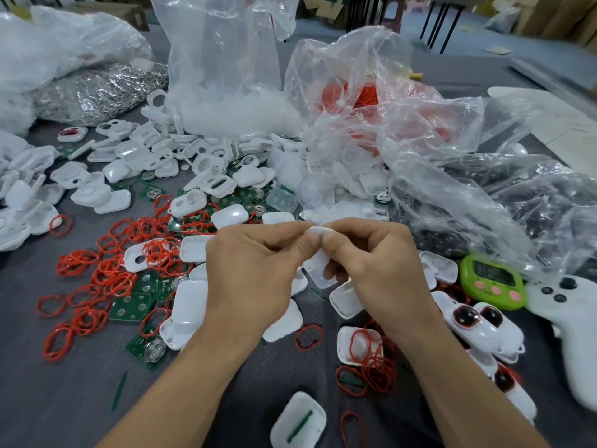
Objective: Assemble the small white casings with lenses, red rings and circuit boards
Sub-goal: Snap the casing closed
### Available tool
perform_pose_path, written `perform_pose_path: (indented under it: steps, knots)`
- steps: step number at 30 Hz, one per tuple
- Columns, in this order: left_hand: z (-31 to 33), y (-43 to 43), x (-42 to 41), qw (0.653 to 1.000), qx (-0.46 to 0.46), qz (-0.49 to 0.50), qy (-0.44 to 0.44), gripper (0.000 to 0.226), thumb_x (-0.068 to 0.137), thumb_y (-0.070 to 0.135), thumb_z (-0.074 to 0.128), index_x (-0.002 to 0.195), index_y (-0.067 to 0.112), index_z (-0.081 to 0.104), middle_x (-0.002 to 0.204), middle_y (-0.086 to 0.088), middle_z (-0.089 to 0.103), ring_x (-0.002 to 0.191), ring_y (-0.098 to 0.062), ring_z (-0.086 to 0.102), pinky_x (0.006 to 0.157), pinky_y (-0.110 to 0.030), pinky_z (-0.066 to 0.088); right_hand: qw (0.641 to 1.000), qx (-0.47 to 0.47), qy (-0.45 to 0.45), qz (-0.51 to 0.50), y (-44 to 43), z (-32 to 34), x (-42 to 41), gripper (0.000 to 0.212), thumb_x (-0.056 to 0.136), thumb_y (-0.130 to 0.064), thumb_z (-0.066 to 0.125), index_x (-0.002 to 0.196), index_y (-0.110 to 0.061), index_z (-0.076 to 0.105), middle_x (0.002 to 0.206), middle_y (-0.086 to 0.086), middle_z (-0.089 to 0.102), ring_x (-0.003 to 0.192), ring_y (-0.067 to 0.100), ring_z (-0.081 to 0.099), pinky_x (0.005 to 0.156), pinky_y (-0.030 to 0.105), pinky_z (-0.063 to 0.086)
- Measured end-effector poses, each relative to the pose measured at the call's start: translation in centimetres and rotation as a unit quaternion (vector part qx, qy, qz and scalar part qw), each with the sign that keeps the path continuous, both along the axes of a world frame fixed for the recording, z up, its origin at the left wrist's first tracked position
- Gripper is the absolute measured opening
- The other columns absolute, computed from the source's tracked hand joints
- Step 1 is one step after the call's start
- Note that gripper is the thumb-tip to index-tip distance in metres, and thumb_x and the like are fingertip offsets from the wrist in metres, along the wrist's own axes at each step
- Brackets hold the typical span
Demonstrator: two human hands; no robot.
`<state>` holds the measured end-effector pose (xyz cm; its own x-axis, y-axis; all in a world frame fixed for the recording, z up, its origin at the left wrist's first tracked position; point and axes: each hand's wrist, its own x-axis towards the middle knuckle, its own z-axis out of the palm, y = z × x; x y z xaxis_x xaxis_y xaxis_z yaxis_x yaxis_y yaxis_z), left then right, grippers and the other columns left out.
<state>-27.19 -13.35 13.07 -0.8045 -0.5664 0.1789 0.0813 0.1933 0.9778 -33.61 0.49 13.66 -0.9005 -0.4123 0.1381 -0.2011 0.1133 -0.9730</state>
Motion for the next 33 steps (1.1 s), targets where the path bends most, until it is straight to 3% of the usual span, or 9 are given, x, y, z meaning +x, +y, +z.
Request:
perform_pose_path:
  steps: [4, 7, 11, 14, 17, 23, 26, 29, 33]
  knots:
    - [0.0, -0.1, 0.3, 1.000, -0.015, -0.017, -0.002, 0.020, 0.073, 0.039, 0.086, 0.091, 0.032, 0.083, 0.075, 0.014, 0.078, 0.073, -0.008, 0.076, 0.072, -0.037, 0.064, 1.000, -0.008, 0.005, 0.018, 0.4, 0.1, -0.1, 0.025, 0.094, -0.008, 0.069, 0.091, -0.028, 0.084, 0.067, -0.002, 0.074, 0.053, 0.014, 0.062, 0.053, 0.024, 0.051]
    - [-0.1, -0.5, 0.0, 0.998, -0.032, -0.053, -0.025, 0.010, 0.081, 0.038, 0.086, 0.090, 0.041, 0.082, 0.071, 0.008, 0.077, 0.066, -0.014, 0.075, 0.066, -0.048, 0.064, 1.000, -0.011, -0.005, 0.007, 0.2, -0.1, -0.2, 0.022, 0.094, -0.010, 0.071, 0.088, -0.028, 0.084, 0.062, -0.002, 0.072, 0.050, 0.014, 0.060, 0.052, 0.024, 0.050]
    - [0.2, -0.7, -0.2, 0.987, -0.049, -0.134, -0.070, 0.038, 0.081, 0.031, 0.079, 0.092, 0.067, 0.070, 0.070, -0.002, 0.077, 0.066, -0.024, 0.071, 0.069, -0.052, 0.061, 0.999, -0.010, -0.033, -0.028, 0.2, -0.3, -0.7, 0.026, 0.097, -0.010, 0.068, 0.086, -0.029, 0.084, 0.058, 0.007, 0.069, 0.048, 0.016, 0.060, 0.051, 0.027, 0.049]
    - [0.0, -0.6, -0.2, 0.992, 0.006, -0.110, -0.063, 0.036, 0.084, 0.013, 0.083, 0.096, 0.048, 0.079, 0.072, -0.002, 0.078, 0.071, -0.028, 0.076, 0.070, -0.044, 0.064, 0.997, -0.010, -0.069, 0.015, 0.4, -0.1, -0.7, 0.018, 0.097, -0.013, 0.068, 0.092, -0.023, 0.082, 0.067, 0.013, 0.072, 0.054, 0.020, 0.064, 0.054, 0.029, 0.052]
    - [-0.2, -0.6, -0.3, 0.995, 0.037, -0.072, -0.055, 0.028, 0.083, 0.012, 0.085, 0.102, 0.033, 0.081, 0.070, -0.003, 0.078, 0.067, -0.027, 0.076, 0.067, -0.039, 0.064, 0.991, -0.009, -0.115, 0.068, 0.5, 0.2, -0.7, 0.016, 0.098, -0.008, 0.066, 0.096, -0.018, 0.079, 0.076, 0.013, 0.073, 0.062, 0.023, 0.067, 0.059, 0.028, 0.055]
    - [-0.1, 0.4, -0.3, 0.996, 0.074, -0.046, -0.023, 0.035, 0.081, 0.016, 0.086, 0.089, 0.050, 0.080, 0.068, -0.006, 0.077, 0.071, -0.040, 0.072, 0.069, -0.055, 0.062, 0.989, -0.001, -0.121, 0.087, 1.0, 0.8, -0.8, 0.024, 0.095, 0.005, 0.063, 0.100, -0.015, 0.076, 0.080, 0.015, 0.075, 0.066, 0.023, 0.071, 0.065, 0.031, 0.060]
    - [-0.4, 0.4, -0.4, 0.996, 0.073, -0.044, -0.018, 0.035, 0.084, 0.013, 0.084, 0.094, 0.047, 0.080, 0.071, -0.003, 0.077, 0.071, -0.036, 0.074, 0.068, -0.055, 0.062, 0.991, -0.014, -0.116, 0.067, 0.9, 0.7, -0.9, 0.024, 0.093, 0.006, 0.067, 0.096, -0.015, 0.078, 0.072, 0.011, 0.076, 0.060, 0.021, 0.070, 0.062, 0.030, 0.061]
    - [-0.5, 0.6, -0.2, 0.997, 0.055, -0.057, -0.012, 0.029, 0.084, 0.026, 0.081, 0.099, 0.051, 0.078, 0.074, 0.001, 0.078, 0.072, -0.030, 0.075, 0.069, -0.052, 0.063, 0.990, -0.033, -0.123, 0.056, 1.0, 0.7, -0.8, 0.025, 0.090, 0.006, 0.071, 0.092, -0.018, 0.080, 0.074, 0.011, 0.077, 0.058, 0.020, 0.071, 0.060, 0.028, 0.060]
    - [-0.9, 0.8, 0.0, 0.998, 0.025, -0.050, -0.024, 0.030, 0.090, 0.021, 0.078, 0.116, 0.035, 0.077, 0.074, 0.001, 0.078, 0.074, -0.030, 0.076, 0.073, -0.051, 0.063, 0.989, -0.051, -0.128, 0.053, 1.0, 0.7, -0.7, 0.025, 0.088, 0.010, 0.071, 0.091, -0.014, 0.080, 0.074, 0.012, 0.078, 0.056, 0.018, 0.072, 0.057, 0.025, 0.058]
